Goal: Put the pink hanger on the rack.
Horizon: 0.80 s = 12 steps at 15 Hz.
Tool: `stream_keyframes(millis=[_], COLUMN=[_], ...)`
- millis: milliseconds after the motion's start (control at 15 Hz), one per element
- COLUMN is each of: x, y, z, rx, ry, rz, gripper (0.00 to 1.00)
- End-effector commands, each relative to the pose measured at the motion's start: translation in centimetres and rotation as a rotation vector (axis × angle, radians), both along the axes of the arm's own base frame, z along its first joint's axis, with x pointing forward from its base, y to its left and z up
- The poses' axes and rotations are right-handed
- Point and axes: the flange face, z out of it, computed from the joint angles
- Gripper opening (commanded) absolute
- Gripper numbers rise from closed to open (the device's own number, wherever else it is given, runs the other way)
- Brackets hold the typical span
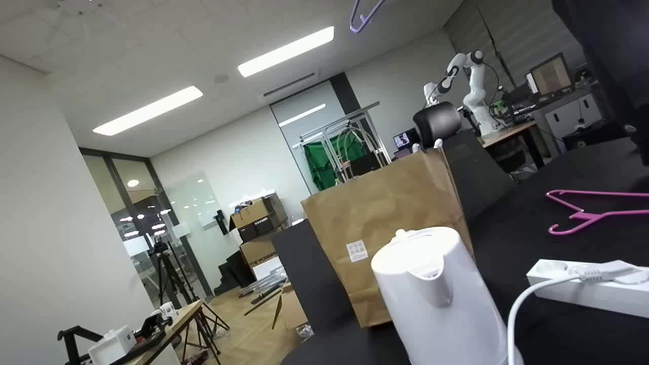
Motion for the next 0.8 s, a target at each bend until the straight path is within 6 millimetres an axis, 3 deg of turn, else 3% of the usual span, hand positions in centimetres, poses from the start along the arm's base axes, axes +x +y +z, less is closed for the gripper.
stream_keyframes(millis=[0,733], x=[-0.03,0.03], y=[0.01,0.01], z=[-0.03,-0.39], rx=[0.0,0.0], ry=[0.006,0.018], rz=[0.0,0.001], gripper=[1.0,1.0])
